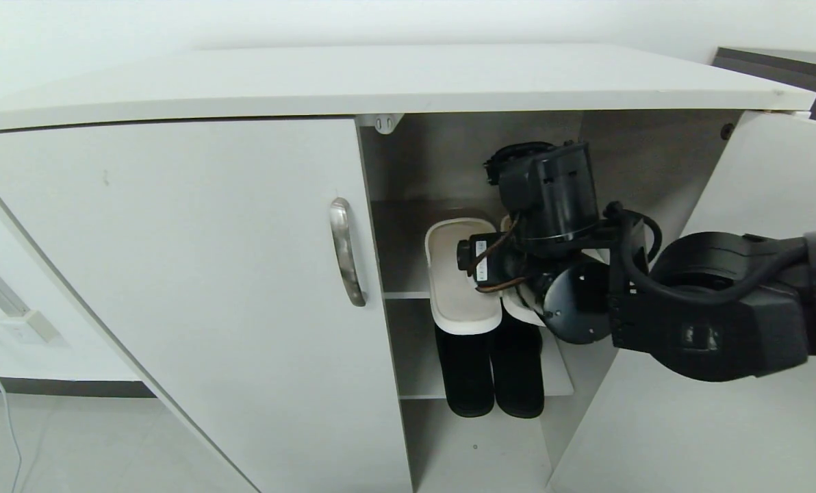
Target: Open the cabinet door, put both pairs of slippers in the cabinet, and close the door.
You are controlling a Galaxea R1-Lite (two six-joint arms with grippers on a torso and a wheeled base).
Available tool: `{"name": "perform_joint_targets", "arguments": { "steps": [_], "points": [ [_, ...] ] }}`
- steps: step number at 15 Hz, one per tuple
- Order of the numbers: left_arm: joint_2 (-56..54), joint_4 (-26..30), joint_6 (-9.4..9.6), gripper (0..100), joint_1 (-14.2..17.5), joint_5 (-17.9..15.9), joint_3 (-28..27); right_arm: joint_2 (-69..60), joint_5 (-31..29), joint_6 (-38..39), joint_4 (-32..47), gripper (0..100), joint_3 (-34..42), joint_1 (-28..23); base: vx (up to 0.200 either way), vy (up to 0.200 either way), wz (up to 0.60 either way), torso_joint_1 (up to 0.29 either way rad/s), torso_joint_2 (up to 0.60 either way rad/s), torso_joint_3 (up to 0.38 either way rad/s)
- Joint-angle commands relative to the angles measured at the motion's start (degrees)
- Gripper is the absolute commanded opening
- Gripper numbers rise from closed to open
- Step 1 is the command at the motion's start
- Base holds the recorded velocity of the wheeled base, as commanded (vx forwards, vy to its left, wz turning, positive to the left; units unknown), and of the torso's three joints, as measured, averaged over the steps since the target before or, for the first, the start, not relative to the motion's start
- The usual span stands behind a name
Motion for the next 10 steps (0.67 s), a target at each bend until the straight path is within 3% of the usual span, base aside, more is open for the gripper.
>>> {"name": "perform_joint_targets", "arguments": {
  "steps": [1, 4, 6, 10],
  "points": [
    [0.07, -0.01, -0.02, 0, 0.01, -0.01, -0.01, -5.35, 0.06, 0.17, -1.0, 100, 5.21, 1.67, 0.0, 0.0, 0.0, 0.0, 0.0, 0.0],
    [0.07, -0.01, -0.02, 0, 0.01, -0.01, -0.01, -10.44, 0.68, -0.36, -5.92, 100, 12.68, 3.95, 0.0, 0.0, 0.0, 0.0, 0.0, 0.0],
    [0.07, -0.01, -0.02, 0, -0.07, -0.01, -0.01, -16.51, 7.0, -0.62, -8.91, 100, 20.24, 5.8, 0.0, 0.0, 0.0, 0.0, 0.0, 0.0],
    [0.07, -0.01, -0.02, 0, 0.01, -0.01, -0.01, -22.13, 17.46, -0.36, -9.0, 100, 27.97, 5.36, 0.0, 0.0, 0.0, 0.0, 0.0, 0.0]
  ]
}}
